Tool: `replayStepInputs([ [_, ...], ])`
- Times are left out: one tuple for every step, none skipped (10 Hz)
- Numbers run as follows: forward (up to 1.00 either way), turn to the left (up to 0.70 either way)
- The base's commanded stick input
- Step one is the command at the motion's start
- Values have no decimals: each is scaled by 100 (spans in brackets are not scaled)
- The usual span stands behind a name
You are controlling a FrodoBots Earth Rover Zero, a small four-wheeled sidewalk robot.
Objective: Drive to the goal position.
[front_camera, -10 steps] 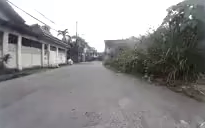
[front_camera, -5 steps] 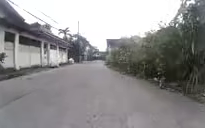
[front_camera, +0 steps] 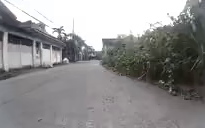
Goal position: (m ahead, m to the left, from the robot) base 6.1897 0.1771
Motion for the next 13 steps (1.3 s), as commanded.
replayStepInputs([
  [100,1],
  [100,1],
  [100,1],
  [100,1],
  [100,1],
  [100,1],
  [100,1],
  [100,1],
  [100,1],
  [100,1],
  [100,1],
  [100,1],
  [100,1],
])
